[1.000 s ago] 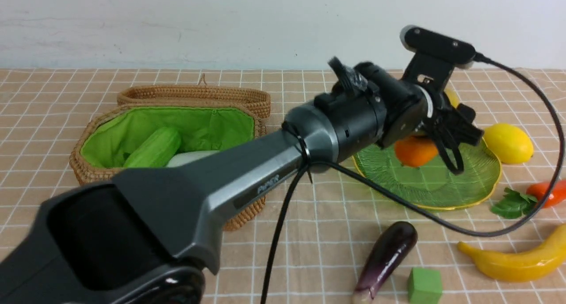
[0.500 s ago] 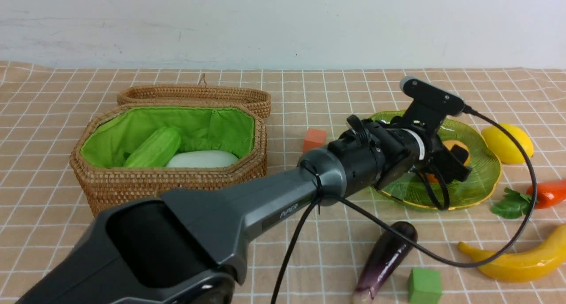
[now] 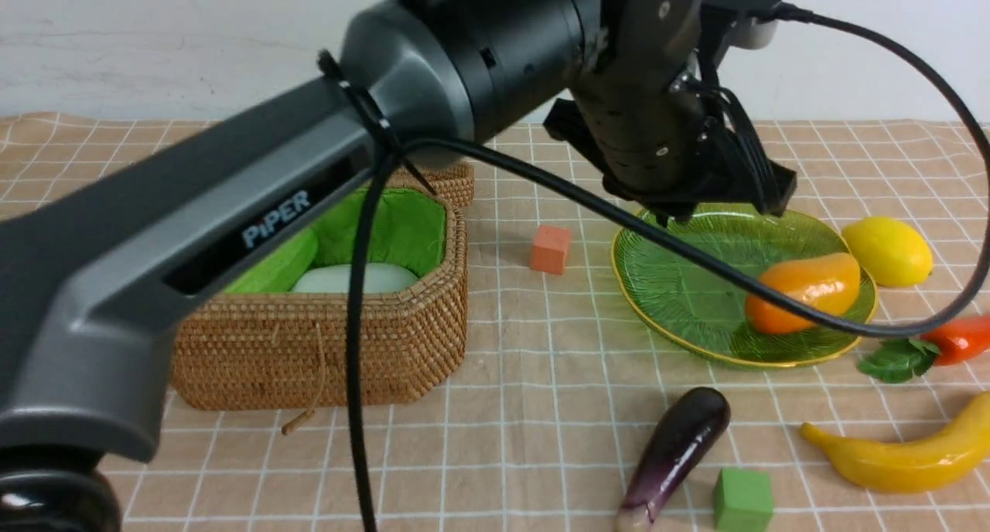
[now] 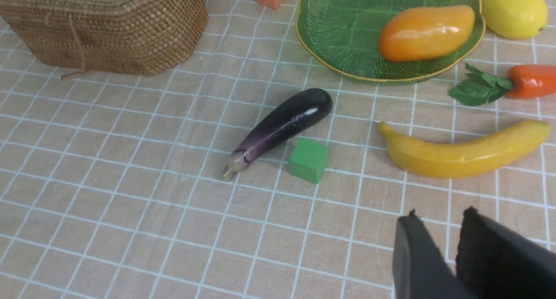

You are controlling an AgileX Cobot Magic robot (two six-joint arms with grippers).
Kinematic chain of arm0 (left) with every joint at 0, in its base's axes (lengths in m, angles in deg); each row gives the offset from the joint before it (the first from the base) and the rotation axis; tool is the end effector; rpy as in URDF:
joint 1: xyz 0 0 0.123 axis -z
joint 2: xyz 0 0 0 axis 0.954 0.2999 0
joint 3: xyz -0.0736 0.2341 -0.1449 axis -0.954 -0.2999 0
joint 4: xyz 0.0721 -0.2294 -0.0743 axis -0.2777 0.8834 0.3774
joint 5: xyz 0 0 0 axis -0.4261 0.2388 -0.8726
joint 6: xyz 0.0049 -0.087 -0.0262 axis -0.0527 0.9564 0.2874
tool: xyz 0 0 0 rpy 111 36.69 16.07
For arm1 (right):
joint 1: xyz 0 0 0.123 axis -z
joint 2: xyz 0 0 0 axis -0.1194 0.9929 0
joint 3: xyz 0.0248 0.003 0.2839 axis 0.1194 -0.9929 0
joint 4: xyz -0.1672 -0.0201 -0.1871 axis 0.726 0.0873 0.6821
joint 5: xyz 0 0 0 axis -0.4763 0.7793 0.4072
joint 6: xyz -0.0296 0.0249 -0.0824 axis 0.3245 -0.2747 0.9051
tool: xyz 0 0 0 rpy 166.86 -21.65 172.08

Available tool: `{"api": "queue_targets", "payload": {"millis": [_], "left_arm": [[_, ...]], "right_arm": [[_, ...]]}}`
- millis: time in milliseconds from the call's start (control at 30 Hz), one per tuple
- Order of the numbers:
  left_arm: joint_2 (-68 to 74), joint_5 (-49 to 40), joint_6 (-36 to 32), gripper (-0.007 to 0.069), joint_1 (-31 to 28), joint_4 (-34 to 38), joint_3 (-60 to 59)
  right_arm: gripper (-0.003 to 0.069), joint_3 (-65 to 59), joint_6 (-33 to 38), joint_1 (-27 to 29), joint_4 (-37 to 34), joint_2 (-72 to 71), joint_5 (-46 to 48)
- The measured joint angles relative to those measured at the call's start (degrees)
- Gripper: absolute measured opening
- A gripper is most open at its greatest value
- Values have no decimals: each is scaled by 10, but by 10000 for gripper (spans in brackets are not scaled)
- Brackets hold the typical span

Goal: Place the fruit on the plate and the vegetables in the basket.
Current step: Use the left arm to grab an eggplant and put it into the left basket

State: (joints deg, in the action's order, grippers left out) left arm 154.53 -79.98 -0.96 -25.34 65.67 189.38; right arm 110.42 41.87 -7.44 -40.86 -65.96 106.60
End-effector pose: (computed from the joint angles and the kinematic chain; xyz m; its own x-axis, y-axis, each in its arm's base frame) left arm 0.3134 -0.3285 0.3635 -0.6671 0.4330 -0.6062 0.5811 0.8116 -0.0598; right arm 0.0037 0.0119 0.3881 -0.5501 -0.0731 -0.8319 -0.3046 0.9451 0.1184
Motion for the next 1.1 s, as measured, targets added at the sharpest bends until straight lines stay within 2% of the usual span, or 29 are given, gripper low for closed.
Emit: {"api": "queue_targets", "payload": {"millis": [33,100,200,367,600,767,967,1100], "left_arm": [[-4,-22,-1,-12,0,1,0],[-5,-53,-1,-13,0,2,0],[-5,-53,-1,-13,0,5,-5],[-16,-53,-3,-13,5,48,-68],[-16,-43,-27,-6,48,62,-182],[5,-6,-29,90,60,62,-191],[55,56,-31,337,60,40,-193],[96,76,-31,439,60,18,-193]], "right_arm": [[166,0,0,0,0,0,0],[169,0,0,0,1,0,0],[172,0,0,0,2,0,0],[175,0,0,0,2,0,0],[178,0,7,0,3,0,0],[179,0,16,0,3,0,0],[179,0,16,0,3,0,0],[180,0,16,0,3,0,0]]}}
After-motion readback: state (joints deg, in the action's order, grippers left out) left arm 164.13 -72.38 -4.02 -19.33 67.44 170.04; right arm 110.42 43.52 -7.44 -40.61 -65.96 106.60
